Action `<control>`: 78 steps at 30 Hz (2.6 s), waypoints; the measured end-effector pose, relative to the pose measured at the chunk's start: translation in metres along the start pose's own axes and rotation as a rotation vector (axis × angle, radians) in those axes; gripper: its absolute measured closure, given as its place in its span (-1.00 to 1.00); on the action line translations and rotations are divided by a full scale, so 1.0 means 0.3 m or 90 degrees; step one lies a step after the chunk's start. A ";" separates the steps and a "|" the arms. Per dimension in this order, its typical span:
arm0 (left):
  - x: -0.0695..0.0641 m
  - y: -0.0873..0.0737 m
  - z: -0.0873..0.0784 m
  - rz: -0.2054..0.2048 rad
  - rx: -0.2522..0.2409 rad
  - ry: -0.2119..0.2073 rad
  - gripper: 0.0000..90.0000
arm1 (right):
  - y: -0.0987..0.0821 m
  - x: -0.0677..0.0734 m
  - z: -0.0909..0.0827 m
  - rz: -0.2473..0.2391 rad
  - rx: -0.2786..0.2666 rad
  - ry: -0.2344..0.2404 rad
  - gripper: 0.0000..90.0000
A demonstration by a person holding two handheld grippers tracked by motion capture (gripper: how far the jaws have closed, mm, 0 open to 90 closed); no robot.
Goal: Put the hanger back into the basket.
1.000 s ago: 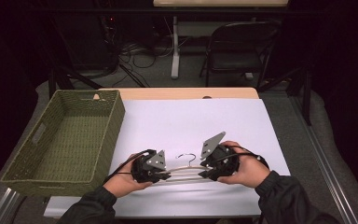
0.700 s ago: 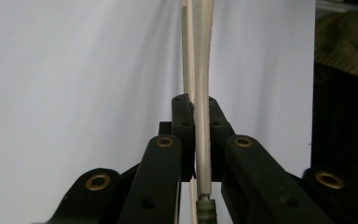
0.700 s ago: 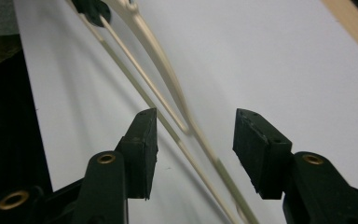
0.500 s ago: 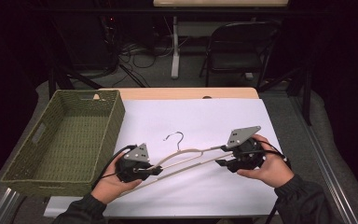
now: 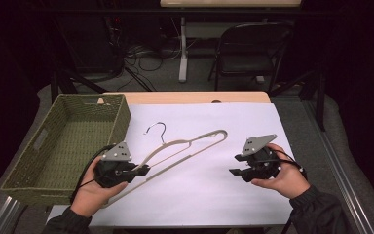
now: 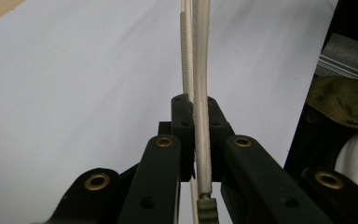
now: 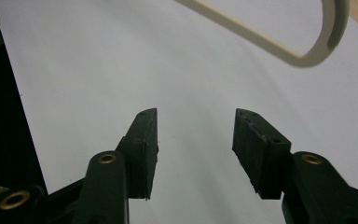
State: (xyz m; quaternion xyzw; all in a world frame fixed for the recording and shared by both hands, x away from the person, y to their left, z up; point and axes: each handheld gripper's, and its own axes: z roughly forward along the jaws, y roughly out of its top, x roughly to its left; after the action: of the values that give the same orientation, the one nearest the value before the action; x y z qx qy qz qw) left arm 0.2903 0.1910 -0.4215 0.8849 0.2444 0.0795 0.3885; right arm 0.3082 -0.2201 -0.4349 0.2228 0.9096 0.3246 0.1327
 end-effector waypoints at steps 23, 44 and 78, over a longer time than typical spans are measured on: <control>0.144 0.000 -0.219 -0.018 -0.004 0.100 0.94 | -0.014 -0.012 0.015 0.022 0.008 -0.005 0.11; 0.435 -0.187 -0.449 -0.074 -0.010 0.187 0.93 | -0.022 -0.020 0.043 0.033 0.032 0.000 0.11; 0.644 -0.442 -0.448 -0.172 0.024 0.193 0.93 | -0.035 -0.046 0.076 0.062 0.035 -0.001 0.11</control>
State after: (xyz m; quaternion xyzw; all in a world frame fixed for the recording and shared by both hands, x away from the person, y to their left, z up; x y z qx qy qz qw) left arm 0.3643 0.4503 -0.4353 0.8290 0.4180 0.1546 0.3378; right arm 0.3257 -0.2219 -0.4576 0.2706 0.9061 0.3056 0.1115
